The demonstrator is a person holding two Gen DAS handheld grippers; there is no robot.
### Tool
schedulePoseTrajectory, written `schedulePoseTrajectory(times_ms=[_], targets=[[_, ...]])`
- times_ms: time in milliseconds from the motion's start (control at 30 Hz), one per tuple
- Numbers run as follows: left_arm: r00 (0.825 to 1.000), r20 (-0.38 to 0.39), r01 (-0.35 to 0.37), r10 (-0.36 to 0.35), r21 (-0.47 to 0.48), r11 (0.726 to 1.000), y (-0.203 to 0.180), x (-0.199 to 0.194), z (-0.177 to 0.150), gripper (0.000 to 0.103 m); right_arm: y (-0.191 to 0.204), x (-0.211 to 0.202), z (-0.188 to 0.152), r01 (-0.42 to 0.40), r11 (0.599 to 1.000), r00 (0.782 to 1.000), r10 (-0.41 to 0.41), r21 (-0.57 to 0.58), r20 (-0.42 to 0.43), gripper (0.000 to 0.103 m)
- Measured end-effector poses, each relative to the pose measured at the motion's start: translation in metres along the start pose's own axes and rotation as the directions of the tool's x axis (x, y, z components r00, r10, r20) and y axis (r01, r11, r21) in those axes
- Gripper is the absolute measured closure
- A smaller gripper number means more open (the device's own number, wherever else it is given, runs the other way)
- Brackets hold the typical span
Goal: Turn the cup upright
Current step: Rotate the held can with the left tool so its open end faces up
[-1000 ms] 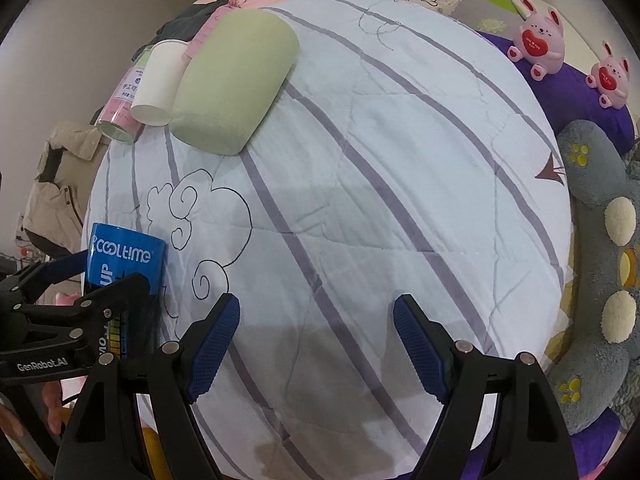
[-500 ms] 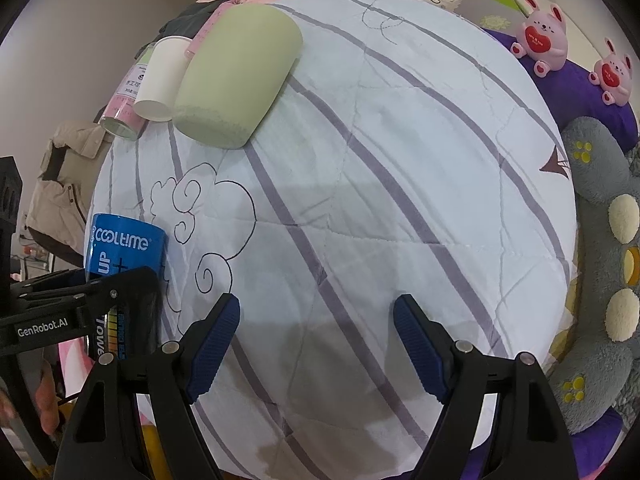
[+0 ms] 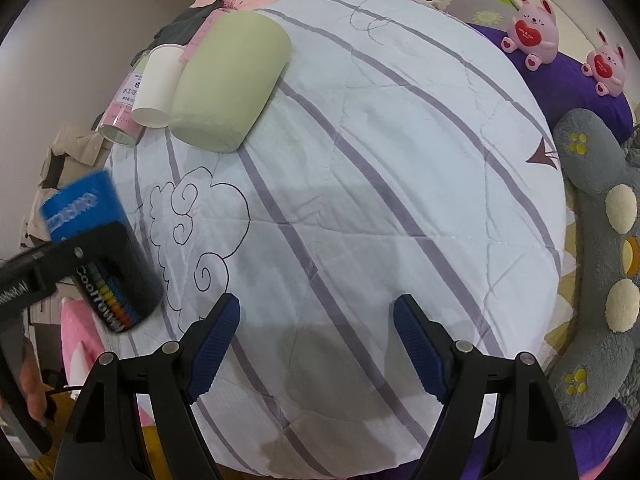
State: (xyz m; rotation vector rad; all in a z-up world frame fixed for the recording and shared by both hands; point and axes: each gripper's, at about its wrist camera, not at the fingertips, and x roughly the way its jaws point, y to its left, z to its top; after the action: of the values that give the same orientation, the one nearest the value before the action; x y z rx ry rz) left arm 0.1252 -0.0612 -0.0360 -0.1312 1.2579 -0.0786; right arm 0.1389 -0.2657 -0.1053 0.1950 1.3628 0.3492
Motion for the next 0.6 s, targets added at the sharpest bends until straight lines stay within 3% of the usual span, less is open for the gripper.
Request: schedulePoseTrajectory(times_ms=[100,233,333,600], targets=[[0.999,0.032,0.015,-0.015,0.013,1.0,-0.002,-0.005,0.003,0.035,-0.001,-0.001,0.0,0.013,1.0,1.0,-0.013,0.006,0.007,0.022],[1.0,0.015,0.007,-0.008,0.03,1.0,-0.005,0.003,0.004,0.034,0.0,0.0,-0.001,0.017,1.0,1.0,-0.017,0.007,0.001,0.022],[1.0,0.017,0.019,-0.02,0.022,1.0,-0.006,0.006,0.005,0.02,0.003,0.001,-0.002,0.017,1.0,1.0,-0.017,0.004,-0.001,0.022],[1.0,0.019,-0.013,0.012,0.059,0.998,-0.002,-0.009,-0.013,0.004,0.0,-0.002,-0.008,0.022,1.0,1.0,-0.022,0.013,0.001,0.022]])
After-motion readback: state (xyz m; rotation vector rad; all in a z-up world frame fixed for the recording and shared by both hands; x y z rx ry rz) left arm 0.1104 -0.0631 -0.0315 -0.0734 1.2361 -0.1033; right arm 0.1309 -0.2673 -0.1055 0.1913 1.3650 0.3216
